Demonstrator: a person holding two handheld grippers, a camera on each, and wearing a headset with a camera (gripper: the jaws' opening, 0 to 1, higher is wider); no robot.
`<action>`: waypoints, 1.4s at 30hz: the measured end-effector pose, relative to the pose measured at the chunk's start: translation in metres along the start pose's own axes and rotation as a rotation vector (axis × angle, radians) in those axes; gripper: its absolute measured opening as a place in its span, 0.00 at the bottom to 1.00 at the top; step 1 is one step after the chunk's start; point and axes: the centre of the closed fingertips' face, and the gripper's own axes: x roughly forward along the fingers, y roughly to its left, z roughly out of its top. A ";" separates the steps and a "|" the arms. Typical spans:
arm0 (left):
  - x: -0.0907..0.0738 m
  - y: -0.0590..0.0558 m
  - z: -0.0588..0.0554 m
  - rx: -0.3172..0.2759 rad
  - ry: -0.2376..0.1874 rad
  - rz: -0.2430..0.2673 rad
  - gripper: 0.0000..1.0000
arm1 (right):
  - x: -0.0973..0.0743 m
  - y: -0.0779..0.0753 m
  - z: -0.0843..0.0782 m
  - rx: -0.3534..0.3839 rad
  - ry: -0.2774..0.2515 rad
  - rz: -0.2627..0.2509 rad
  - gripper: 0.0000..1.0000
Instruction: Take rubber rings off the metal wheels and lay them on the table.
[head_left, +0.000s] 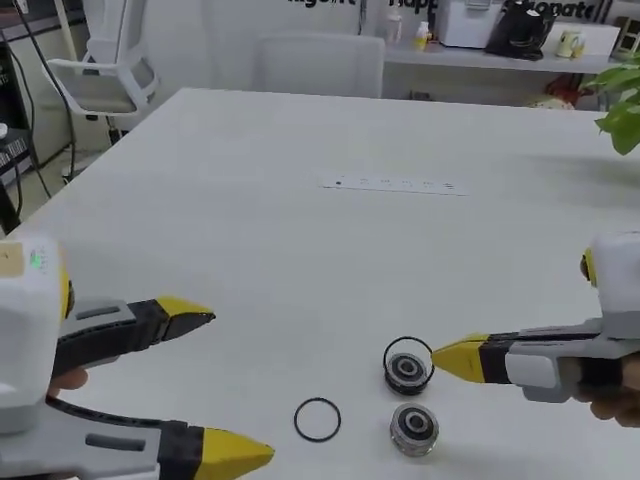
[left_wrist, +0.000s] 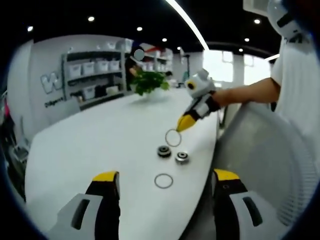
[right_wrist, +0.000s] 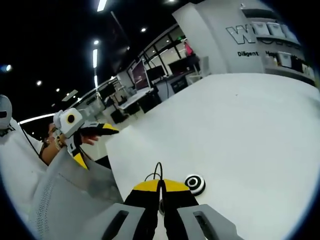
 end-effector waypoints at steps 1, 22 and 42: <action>0.001 0.000 -0.001 -0.003 0.003 -0.001 0.77 | 0.000 0.001 0.001 0.002 0.001 0.005 0.00; 0.001 0.003 -0.001 -0.027 -0.045 0.019 0.83 | 0.044 0.026 0.013 -0.043 0.164 0.055 0.00; 0.003 -0.004 -0.010 -0.042 -0.004 -0.007 0.87 | 0.070 0.014 -0.045 0.037 0.299 0.038 0.00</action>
